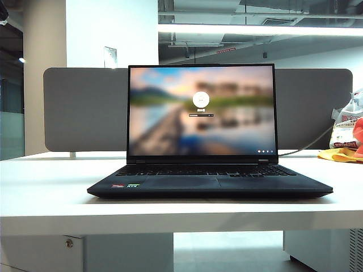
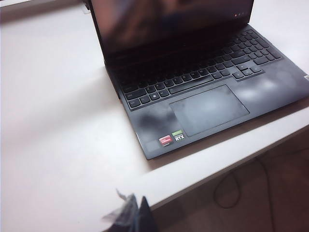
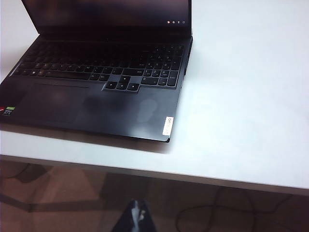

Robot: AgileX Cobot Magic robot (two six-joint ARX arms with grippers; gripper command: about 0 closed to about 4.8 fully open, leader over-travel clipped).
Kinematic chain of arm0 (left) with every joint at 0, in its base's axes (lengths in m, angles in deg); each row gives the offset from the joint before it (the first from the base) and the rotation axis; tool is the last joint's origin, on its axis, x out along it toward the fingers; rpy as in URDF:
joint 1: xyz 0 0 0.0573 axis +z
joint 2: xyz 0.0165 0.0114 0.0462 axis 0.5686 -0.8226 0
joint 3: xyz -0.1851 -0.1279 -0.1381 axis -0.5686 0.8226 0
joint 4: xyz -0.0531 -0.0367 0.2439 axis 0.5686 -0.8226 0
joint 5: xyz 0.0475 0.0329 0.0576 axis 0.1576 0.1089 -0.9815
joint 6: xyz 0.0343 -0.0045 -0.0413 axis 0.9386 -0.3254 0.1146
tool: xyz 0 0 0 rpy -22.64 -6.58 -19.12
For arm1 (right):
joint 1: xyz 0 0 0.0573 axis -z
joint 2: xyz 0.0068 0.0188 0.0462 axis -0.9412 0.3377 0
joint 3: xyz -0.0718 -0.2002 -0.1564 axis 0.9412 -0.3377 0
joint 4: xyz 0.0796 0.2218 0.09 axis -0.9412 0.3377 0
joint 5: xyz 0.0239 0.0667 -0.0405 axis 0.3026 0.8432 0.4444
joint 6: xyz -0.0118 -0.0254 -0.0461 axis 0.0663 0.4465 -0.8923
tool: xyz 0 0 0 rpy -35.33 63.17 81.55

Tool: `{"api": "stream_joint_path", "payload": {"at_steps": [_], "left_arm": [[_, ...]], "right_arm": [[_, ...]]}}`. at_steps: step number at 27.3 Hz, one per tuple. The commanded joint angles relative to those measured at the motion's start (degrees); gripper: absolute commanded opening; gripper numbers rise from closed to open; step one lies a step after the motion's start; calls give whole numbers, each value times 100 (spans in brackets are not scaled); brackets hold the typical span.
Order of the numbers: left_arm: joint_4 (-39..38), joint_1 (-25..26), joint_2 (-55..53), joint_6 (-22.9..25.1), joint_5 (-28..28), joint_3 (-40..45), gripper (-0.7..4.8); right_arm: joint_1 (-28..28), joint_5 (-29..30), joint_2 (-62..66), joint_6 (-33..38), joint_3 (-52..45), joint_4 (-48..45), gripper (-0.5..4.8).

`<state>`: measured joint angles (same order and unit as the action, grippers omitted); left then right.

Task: Open the lid of the laptop and use the keypad to enter the password "123".

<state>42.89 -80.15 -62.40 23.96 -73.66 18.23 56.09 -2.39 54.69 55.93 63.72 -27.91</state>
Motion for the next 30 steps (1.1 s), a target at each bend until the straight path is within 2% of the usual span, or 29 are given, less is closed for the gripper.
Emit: {"api": "stream_joint_path", "payload": {"at_steps": [1,5,12,15,19,23,30], "left_arm": [[52,131,11,-37,15,-20,-5],[35,715,92,50,164,-20,-5],[94,2389,678,24,109,22,-5],[577,3034,870,28,-90,238,-5],[1665,3692,1241,26,-144,929,-5],[2616,4216,1930,-20,-122,2186,-6],[3067,4806,2994,-122,-120,3501,-6]], "right_arm": [[0,-2,-2,17,22,-70,-4],[0,-2,-2,20,22,-70,-4],[0,-2,-2,17,22,-70,-4],[0,-4,-2,17,22,-70,-4],[0,-4,-2,17,22,-70,-4],[0,-4,-2,17,22,-70,-4],[0,-4,-2,17,22,-70,-4]]}}
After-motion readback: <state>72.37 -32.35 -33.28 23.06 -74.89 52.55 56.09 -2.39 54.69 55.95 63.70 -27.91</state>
